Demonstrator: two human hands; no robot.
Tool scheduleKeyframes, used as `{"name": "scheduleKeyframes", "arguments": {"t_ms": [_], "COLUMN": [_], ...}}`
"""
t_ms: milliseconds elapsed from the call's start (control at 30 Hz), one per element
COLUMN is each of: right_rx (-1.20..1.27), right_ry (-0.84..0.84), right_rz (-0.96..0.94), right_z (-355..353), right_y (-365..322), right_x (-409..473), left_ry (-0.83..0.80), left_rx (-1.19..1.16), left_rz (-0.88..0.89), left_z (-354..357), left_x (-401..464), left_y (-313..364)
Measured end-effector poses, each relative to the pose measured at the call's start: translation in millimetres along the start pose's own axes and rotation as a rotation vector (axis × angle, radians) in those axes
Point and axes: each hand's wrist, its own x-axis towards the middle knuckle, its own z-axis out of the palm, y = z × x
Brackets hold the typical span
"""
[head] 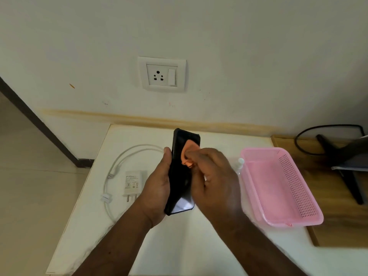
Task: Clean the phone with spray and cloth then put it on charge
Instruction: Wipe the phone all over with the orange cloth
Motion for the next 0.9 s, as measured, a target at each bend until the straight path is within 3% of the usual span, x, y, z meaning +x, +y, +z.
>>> {"name": "scheduleKeyframes", "arguments": {"t_ms": [200, 400, 667, 767, 900], "right_rx": [0.090, 0.081, 0.111, 0.043, 0.115], "right_ry": [0.004, 0.089, 0.017, 0.057, 0.084], "right_rz": [-0.067, 0.122, -0.088, -0.133, -0.079], "right_z": [1.7, -14.1, 6.7, 12.1, 1.8], "right_y": [-11.5, 11.4, -13.8, -9.3, 1.3], "right_x": [2.9, 17.6, -2.5, -3.0, 1.8], "left_ry": [0.064, 0.028, 0.051, 0.087, 0.048], "left_rx": [0.223, 0.412, 0.120, 0.135, 0.370], "left_rz": [0.056, 0.040, 0.021, 0.050, 0.057], "left_z": [0.1, 5.7, -2.8, -7.1, -2.1], "left_x": [-1.8, -2.6, 0.5, -0.3, -3.6], "left_y": [-4.4, -11.9, 0.1, 1.6, -2.6]}}
